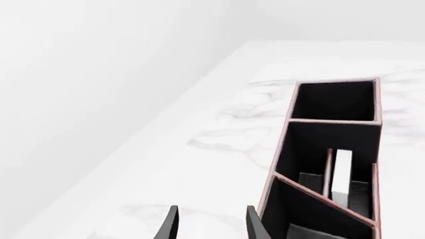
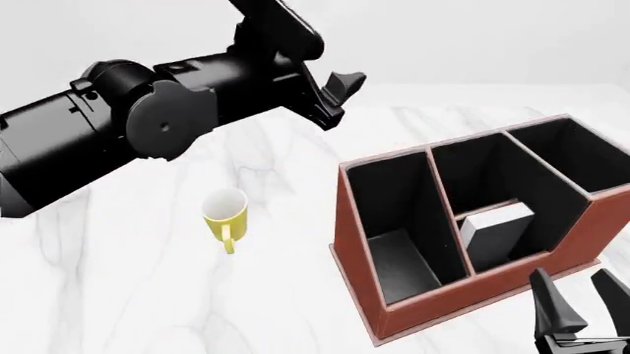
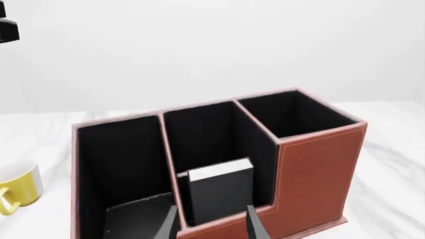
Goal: Pick up the book and place it in the back compartment of the caddy.
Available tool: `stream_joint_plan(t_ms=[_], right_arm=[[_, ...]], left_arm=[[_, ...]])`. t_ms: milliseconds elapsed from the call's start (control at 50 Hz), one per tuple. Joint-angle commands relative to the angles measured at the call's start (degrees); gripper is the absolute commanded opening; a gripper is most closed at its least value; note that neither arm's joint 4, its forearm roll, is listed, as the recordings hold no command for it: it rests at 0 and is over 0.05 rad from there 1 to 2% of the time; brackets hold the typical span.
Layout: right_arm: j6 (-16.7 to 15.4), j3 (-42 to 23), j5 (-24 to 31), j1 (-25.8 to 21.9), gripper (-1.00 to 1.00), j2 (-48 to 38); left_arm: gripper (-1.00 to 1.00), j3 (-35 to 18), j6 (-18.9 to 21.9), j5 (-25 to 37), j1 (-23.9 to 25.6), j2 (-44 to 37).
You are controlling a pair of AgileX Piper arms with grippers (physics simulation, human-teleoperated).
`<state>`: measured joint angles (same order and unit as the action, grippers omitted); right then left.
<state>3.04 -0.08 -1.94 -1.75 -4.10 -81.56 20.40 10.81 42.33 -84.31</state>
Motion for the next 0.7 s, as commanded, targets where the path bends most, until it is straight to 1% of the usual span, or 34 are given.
stream_joint_plan(t_ms=[20, 40, 80, 140, 160, 200, 220, 240, 260, 280, 300, 320, 340, 360, 400, 420, 440, 460, 480, 500, 520, 540, 560, 580, 600, 620, 640, 660, 680, 700], right_arm=[[0.27, 0.03, 0.08, 0.00, 1.00, -0.05], [0.39, -0.01, -0.26, -0.13, 1.00, -0.50], [0.37, -0.04, -0.27, -0.30, 1.00, -0.60], [0.18, -0.03, -0.95, -0.60, 1.00, -1.56], [0.14, -0.03, -1.36, -0.76, 1.00, -2.26], [-0.31, -0.01, -1.96, -1.04, 1.00, -3.10], [-0.40, 0.00, -2.04, -1.17, 1.00, -3.30], [-0.39, -0.01, -2.03, -1.24, 1.00, -3.58], [-0.42, -0.02, -2.00, -1.34, 1.00, -3.70], [-0.57, 0.04, -1.38, -1.47, 1.00, -3.06], [-0.61, 0.04, -1.26, -1.53, 1.00, -3.05], [-0.61, 0.04, -1.26, -1.53, 1.00, -3.04], [0.83, -0.24, -3.69, -2.12, 1.00, -7.59], [0.33, -0.52, -4.45, -2.05, 1.00, -8.36], [-0.55, -1.57, -3.89, -2.31, 1.00, -8.40], [-0.26, -2.70, -4.00, -2.88, 1.00, -9.83], [0.23, -3.53, -4.29, -3.29, 1.00, -11.22], [1.67, -4.52, -4.89, -3.77, 1.00, -13.67], [1.67, -4.52, -5.01, -3.77, 1.00, -13.79], [6.32, -5.09, -7.48, -5.32, 1.00, -20.11], [8.13, -7.30, -7.18, -6.28, 1.00, -23.36], [8.18, -8.22, -6.79, -6.51, 1.00, -23.72], [7.38, -10.87, -4.52, -6.62, 1.00, -22.98], [5.69, -13.57, -1.54, -7.19, 1.00, -20.43], [4.69, -15.33, 0.50, -7.26, 1.00, -18.51], [4.67, -17.52, 2.38, -7.57, 1.00, -17.96], [4.67, -17.55, 2.45, -7.57, 1.00, -17.93], [4.54, -23.87, 7.48, -8.77, 1.00, -16.46], [3.93, -26.41, 9.59, -9.28, 1.00, -15.22], [3.02, -30.47, 12.53, -9.90, 1.00, -13.99]], left_arm=[[1.00, 17.16, -3.22, -7.83, -4.59, 13.52], [1.00, 19.55, -4.01, -8.70, -4.85, 15.89], [1.00, 23.39, -4.93, -10.45, -5.19, 17.73], [1.00, 27.79, -7.20, -14.10, -6.84, 20.00], [1.00, 30.23, -7.00, -16.57, -7.87, 20.39], [1.00, 34.26, -8.35, -21.18, -9.07, 20.52], [1.00, 36.00, -7.36, -23.26, -9.33, 20.06], [1.00, 38.34, -11.08, -26.38, -9.34, 21.19], [1.00, 39.65, -12.21, -28.40, -10.00, 21.63], [1.00, 40.84, -12.09, -30.31, -10.50, 21.39], [1.00, 42.85, -13.98, -32.79, -10.44, 22.15], [1.00, 42.88, -13.99, -32.83, -10.44, 22.15], [1.00, 44.64, -14.39, -35.47, -11.28, 22.23], [1.00, 45.84, -14.40, -37.14, -12.07, 22.62], [1.00, 47.01, -14.96, -38.15, -12.08, 23.29], [1.00, 47.61, -15.10, -38.88, -12.43, 23.25], [1.00, 48.10, -15.65, -39.47, -12.63, 23.40], [1.00, 48.59, -15.92, -39.97, -12.84, 23.58], [1.00, 48.60, -15.92, -39.98, -12.84, 23.58], [1.00, 48.99, -15.87, -40.62, -13.33, 23.13], [1.00, 49.27, -15.25, -41.05, -13.60, 22.75], [1.00, 49.71, -15.50, -41.56, -13.73, 22.95], [1.00, 50.40, -17.22, -42.49, -14.23, 23.68], [1.00, 50.78, -16.54, -42.90, -14.31, 23.42], [1.00, 51.17, -17.05, -43.49, -14.49, 23.30], [1.00, 51.58, -17.27, -44.06, -14.59, 23.12], [1.00, 51.59, -17.27, -44.07, -14.59, 23.11], [1.00, 52.34, -17.61, -45.53, -15.12, 22.06], [1.00, 52.60, -17.72, -46.14, -15.40, 21.64], [1.00, 52.98, -18.28, -46.85, -15.64, 21.27]])
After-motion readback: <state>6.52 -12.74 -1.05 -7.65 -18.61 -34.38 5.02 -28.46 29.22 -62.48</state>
